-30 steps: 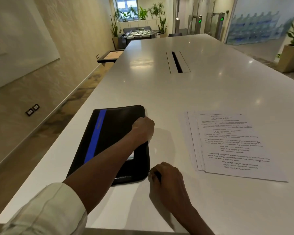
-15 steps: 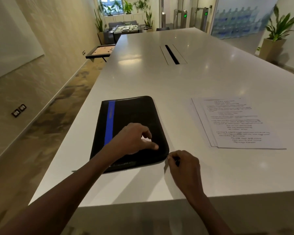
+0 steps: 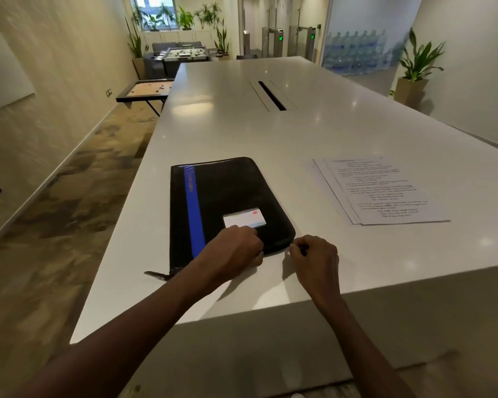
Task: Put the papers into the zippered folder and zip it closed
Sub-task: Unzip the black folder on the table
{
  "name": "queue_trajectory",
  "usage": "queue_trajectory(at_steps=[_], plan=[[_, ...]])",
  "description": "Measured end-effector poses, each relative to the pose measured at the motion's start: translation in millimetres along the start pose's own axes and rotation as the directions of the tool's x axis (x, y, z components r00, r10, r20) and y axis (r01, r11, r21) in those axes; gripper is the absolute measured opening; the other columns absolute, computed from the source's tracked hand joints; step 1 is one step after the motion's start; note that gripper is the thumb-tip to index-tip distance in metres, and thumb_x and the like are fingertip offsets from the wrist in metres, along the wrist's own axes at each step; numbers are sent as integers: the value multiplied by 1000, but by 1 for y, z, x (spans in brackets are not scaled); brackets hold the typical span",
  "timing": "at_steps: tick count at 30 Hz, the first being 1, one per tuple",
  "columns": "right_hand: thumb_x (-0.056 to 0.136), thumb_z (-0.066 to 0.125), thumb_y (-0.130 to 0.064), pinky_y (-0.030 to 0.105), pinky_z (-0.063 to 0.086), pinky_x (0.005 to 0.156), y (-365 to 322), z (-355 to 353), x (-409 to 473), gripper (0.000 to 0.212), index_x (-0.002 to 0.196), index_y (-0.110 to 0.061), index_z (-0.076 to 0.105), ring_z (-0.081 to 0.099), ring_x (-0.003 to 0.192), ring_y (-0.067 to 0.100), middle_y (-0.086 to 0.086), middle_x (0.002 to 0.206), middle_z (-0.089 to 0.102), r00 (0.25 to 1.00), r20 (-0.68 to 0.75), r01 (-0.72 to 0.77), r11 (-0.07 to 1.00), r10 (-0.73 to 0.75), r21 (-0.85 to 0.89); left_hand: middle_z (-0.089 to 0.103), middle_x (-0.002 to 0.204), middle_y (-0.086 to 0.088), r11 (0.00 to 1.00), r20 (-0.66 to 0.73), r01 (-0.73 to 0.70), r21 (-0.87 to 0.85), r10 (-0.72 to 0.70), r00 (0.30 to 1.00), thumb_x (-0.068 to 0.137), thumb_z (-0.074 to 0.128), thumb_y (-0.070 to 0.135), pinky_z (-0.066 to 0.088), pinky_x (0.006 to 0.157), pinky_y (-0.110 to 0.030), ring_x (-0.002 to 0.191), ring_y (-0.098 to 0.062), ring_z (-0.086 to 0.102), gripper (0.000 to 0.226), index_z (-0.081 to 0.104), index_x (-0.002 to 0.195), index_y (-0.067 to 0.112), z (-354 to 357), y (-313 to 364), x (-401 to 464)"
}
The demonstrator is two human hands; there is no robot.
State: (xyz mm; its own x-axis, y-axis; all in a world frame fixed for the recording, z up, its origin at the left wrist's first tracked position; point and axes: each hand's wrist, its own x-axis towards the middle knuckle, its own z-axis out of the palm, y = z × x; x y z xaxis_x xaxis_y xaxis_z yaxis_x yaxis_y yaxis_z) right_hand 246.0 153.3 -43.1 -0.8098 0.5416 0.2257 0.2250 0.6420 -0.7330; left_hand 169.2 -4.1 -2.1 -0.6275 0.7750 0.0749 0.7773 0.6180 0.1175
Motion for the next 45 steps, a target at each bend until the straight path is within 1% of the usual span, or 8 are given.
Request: queue_trajectory(at_steps=[3,12,22,27,34,39,41,45], plan=[[91,65,-14,6,34,58,-6,4,-9,16,85,-6,77,60,63,10,8,77,75,1000,-9,-10,1000,11,23,67,110,-9,1000,32,-21,-10,22,999,99,50,28,50,96,-33,97,-19,67,28,68,107,9,-3,3,0],[88,71,-14,19,50,63,-28,39,-53,11,80,-9,76,64,63,10,3,71,72,1000,-3,23,985,-22,170,71,88,-6,996,20,-23,-81,25,999,96,53,33,53,83,-28,78,-14,66,30,74,90,11,-15,-3,3],[85,75,-14,5,29,56,-52,56,-69,10,82,-5,75,54,61,9,7,74,73,992,-115,-36,990,53,139,72,84,-8,997,48,-23,-76,27,998,90,63,29,54,87,-31,80,-16,68,20,72,87,11,-22,-2,10],[84,75,-16,21,39,67,-62,67,-78,12,92,-7,75,70,78,23,8,85,76,997,-78,-4,994,13,108,73,88,-8,997,46,-43,-69,46,998,89,66,26,51,91,-28,86,-17,69,18,73,92,10,-25,-4,10],[82,77,-20,24,37,66,-72,78,-83,13,90,-9,75,70,77,27,8,83,76,999,-42,16,999,-15,34,74,96,-6,994,59,-1,-112,7,998,90,64,30,48,94,-31,96,-17,67,22,73,99,12,-21,-11,8],[85,70,-24,25,41,57,-74,75,-76,10,79,-18,75,68,70,20,0,74,73,1000,12,12,1000,-12,-16,72,107,-2,902,-168,197,-383,-278,946,88,67,31,51,87,-24,100,-13,65,26,72,108,15,-18,-57,-33],[85,67,-24,26,43,54,-73,74,-73,15,73,-18,74,65,64,17,-3,68,71,999,33,11,1000,-11,-11,67,110,-3,835,-226,355,-421,-475,850,89,67,29,51,83,-26,98,-14,63,28,69,113,16,-11,-80,-59],[83,65,-23,27,44,52,-74,74,-71,19,66,-17,71,60,56,14,-4,60,68,999,40,0,1000,0,-14,70,109,-7,565,-96,578,-589,-759,644,87,70,27,59,76,-33,88,-20,68,34,68,117,10,3,-101,-94]])
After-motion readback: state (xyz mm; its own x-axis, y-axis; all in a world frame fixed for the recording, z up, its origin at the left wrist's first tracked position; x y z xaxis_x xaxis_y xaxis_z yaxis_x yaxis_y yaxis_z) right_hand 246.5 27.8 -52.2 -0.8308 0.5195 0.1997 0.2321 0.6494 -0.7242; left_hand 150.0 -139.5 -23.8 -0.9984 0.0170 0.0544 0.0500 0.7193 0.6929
